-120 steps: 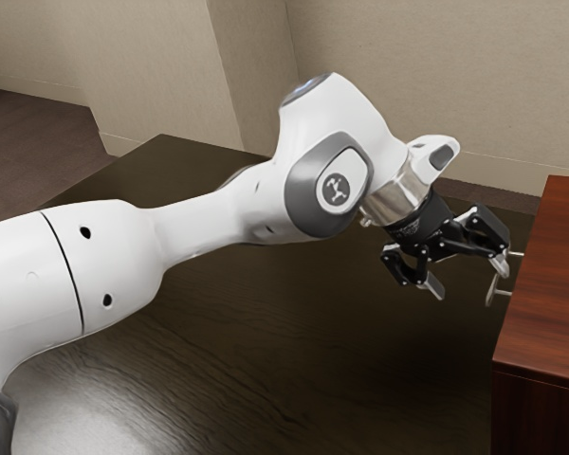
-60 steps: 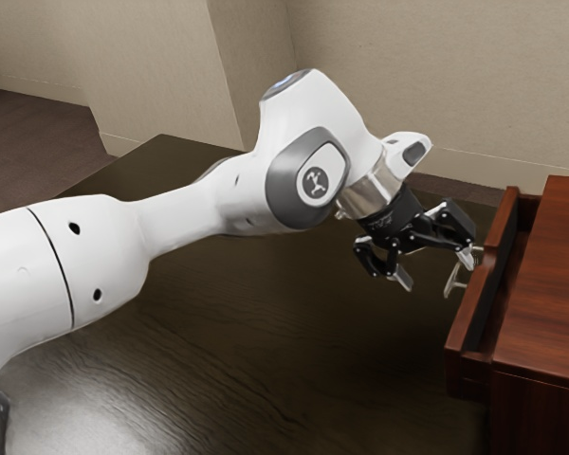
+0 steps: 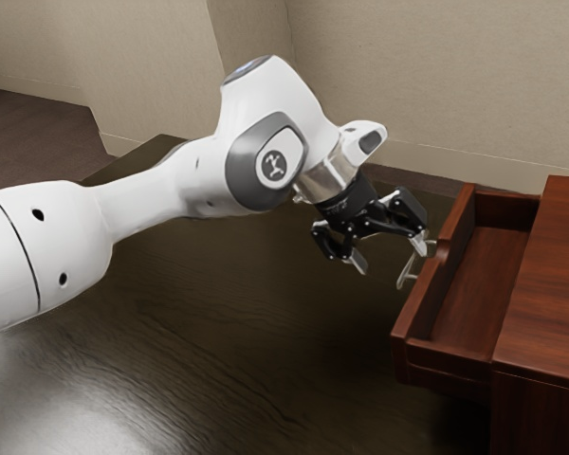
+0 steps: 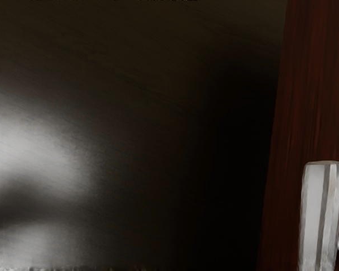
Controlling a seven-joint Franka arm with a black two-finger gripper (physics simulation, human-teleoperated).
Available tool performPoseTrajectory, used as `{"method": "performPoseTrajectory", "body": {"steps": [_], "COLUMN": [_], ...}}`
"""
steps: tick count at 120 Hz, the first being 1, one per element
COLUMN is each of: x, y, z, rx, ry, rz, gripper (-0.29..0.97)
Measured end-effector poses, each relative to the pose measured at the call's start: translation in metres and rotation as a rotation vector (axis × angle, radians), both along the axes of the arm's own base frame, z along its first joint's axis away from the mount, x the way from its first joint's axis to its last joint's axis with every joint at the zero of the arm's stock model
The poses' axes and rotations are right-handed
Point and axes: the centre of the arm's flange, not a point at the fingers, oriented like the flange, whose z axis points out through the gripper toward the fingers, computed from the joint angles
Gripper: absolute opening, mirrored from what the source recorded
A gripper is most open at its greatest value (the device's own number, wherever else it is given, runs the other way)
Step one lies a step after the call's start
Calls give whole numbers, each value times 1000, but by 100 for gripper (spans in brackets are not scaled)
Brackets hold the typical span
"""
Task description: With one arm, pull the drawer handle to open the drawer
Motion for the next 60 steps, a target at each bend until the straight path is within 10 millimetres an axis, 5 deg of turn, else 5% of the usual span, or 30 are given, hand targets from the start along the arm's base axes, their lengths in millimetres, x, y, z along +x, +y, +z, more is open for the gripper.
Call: {"method": "performPoseTrajectory", "body": {"steps": [60], "x": [-10], "y": [53], "z": [-8], "rx": [28], "ry": [16], "rz": [-3], "gripper": [68]}}
